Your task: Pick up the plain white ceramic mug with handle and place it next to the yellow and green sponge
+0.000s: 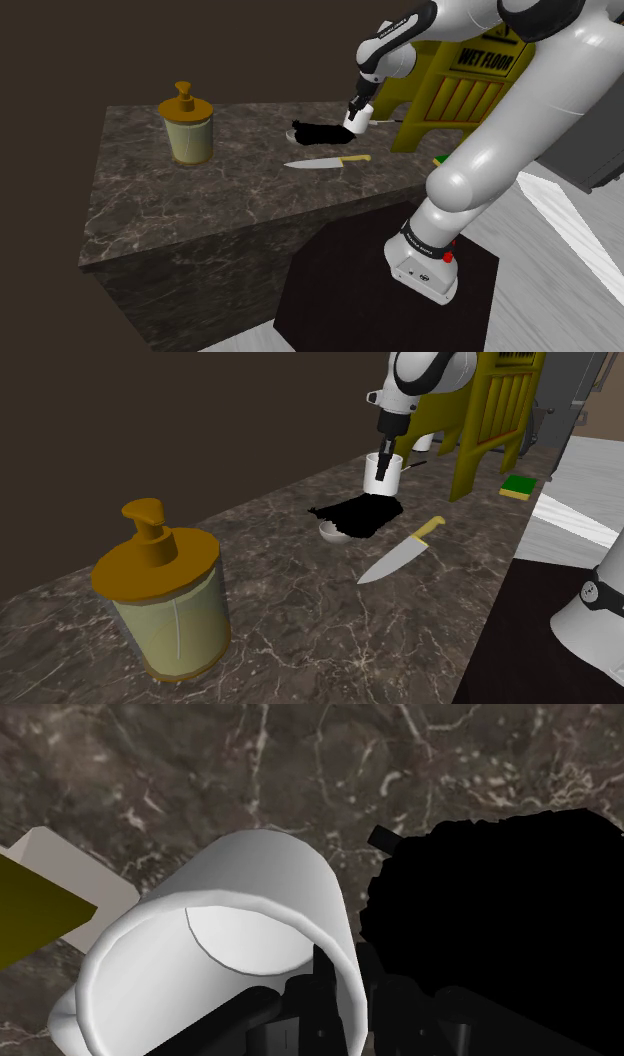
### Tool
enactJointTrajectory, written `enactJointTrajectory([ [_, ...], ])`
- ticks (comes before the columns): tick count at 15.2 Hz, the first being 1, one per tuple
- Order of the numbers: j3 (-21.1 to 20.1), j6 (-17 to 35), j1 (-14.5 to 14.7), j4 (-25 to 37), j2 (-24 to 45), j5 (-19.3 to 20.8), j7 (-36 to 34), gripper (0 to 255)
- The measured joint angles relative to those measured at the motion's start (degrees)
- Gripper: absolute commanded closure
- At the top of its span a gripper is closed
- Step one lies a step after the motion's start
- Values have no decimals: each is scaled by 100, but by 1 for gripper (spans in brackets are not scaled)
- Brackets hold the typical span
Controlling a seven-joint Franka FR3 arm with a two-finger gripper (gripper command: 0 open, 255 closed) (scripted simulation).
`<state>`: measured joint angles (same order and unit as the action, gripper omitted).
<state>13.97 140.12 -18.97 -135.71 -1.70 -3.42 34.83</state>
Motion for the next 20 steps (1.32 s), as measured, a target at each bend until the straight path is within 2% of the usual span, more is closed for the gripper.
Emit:
enactJointTrajectory([
  [5,2,-37,-3,17,-20,10,-4,255],
  [20,-28,-1175,-29,534,-666,262,-209,255],
])
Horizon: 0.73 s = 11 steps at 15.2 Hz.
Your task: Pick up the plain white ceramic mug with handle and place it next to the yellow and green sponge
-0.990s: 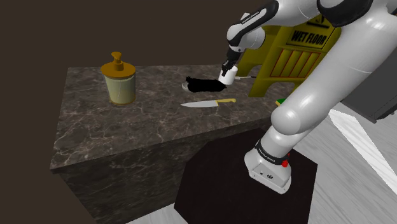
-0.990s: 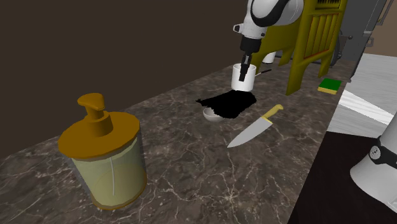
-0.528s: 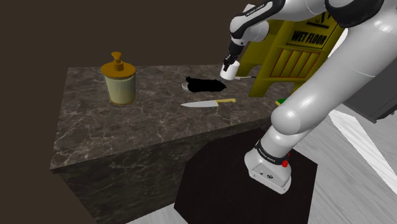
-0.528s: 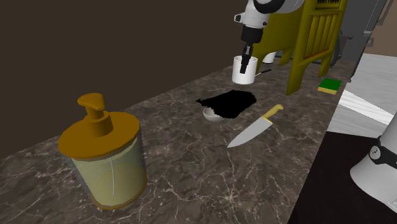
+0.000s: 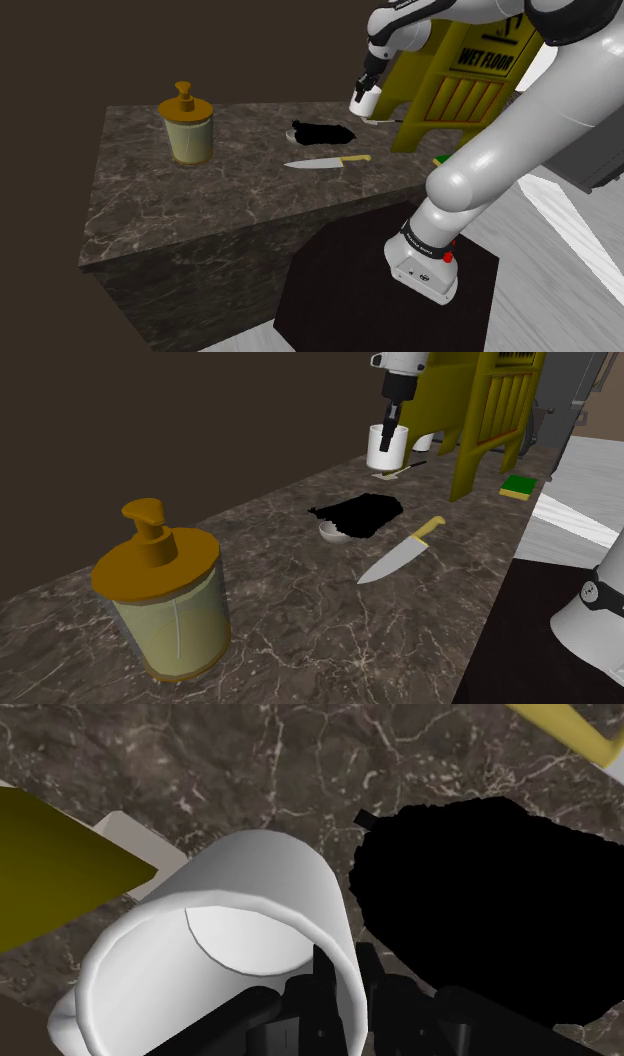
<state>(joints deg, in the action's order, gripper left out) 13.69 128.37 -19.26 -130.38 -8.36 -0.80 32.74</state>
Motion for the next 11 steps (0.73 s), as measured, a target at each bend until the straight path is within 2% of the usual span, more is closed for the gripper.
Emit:
enactJointTrajectory([
  [11,-45,-846,1,565,-288,82,-100,255],
])
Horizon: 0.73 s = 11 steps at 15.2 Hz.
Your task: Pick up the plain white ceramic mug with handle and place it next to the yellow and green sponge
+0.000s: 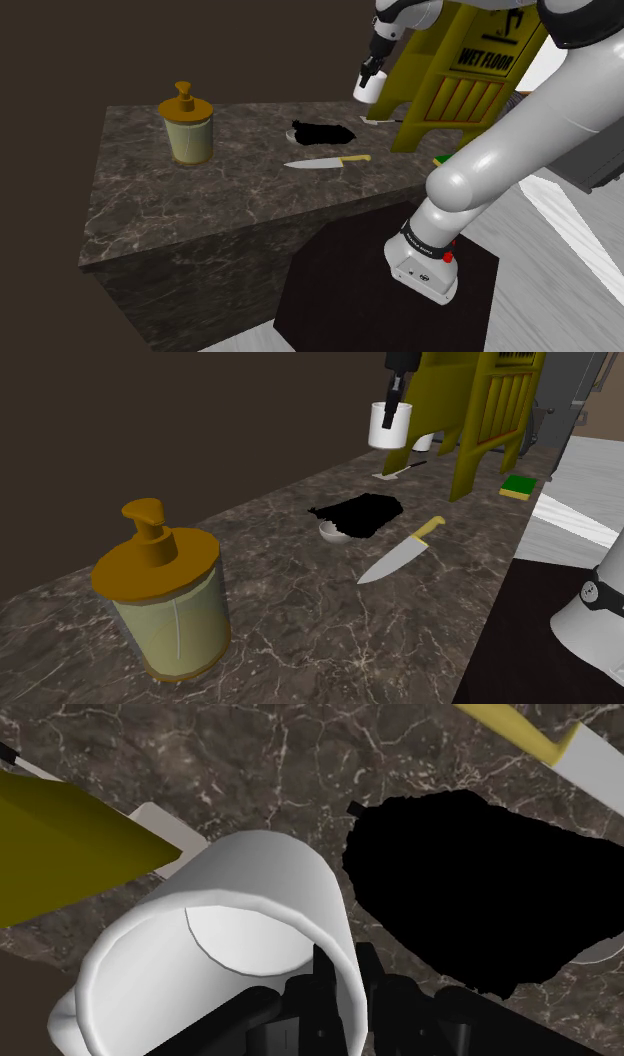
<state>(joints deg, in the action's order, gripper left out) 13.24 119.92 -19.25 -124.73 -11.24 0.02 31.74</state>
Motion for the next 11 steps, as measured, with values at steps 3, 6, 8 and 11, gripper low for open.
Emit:
enactJointTrajectory([
  [3,-10,-245,2,209,-38,10,-18,255],
  [6,-18,-468,2,382,-88,21,-31,255],
  [8,72,-539,-65,360,-180,47,111,255],
  [11,274,-592,-209,224,-370,87,461,255],
])
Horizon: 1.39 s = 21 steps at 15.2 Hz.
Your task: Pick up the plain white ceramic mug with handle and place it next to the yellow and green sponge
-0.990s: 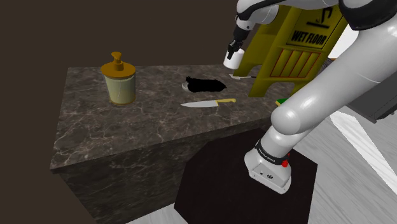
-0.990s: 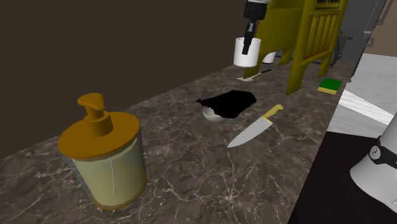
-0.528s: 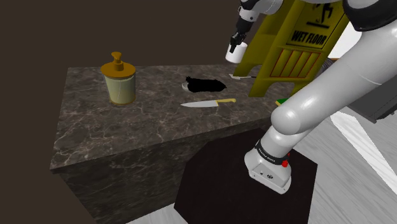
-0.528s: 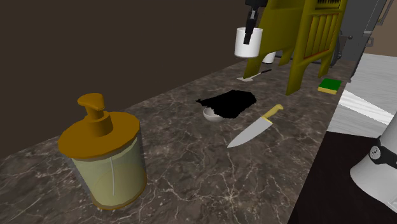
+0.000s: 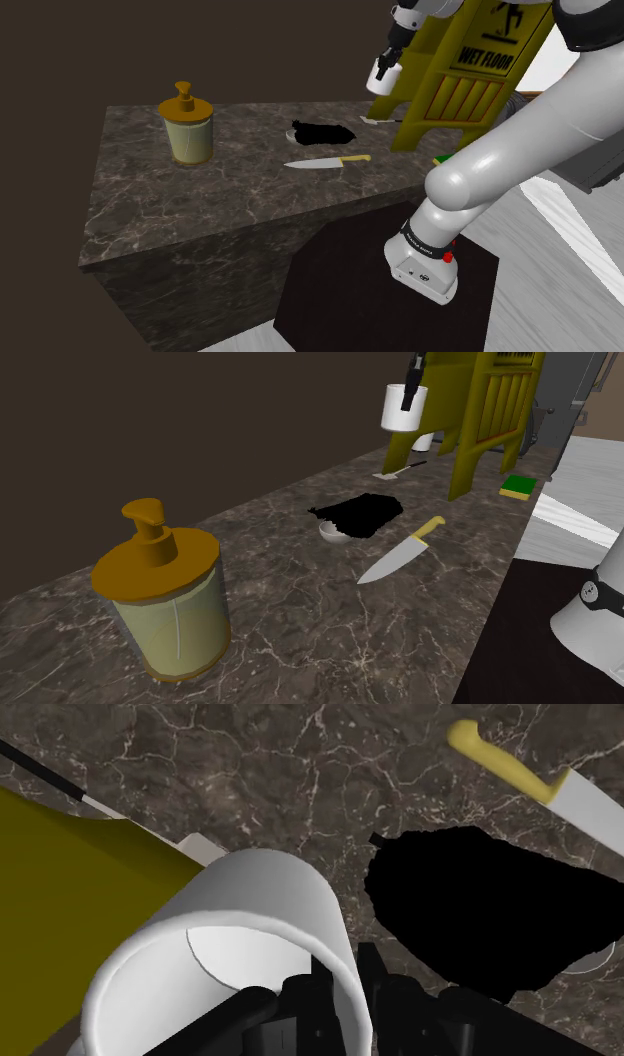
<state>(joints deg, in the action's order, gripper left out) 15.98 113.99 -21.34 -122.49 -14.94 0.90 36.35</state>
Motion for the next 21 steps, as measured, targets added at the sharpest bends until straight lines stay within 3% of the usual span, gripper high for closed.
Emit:
enactJointTrajectory([
  [7,320,-29,-362,-124,-279,170,906,255],
  [11,-44,48,-797,-188,-311,152,1466,255],
  [17,-1038,119,-1918,-58,-47,-162,2072,255],
  [18,-1061,114,-1904,-67,-38,-166,2074,0],
  [21,-968,110,-1854,207,120,-163,2648,0],
])
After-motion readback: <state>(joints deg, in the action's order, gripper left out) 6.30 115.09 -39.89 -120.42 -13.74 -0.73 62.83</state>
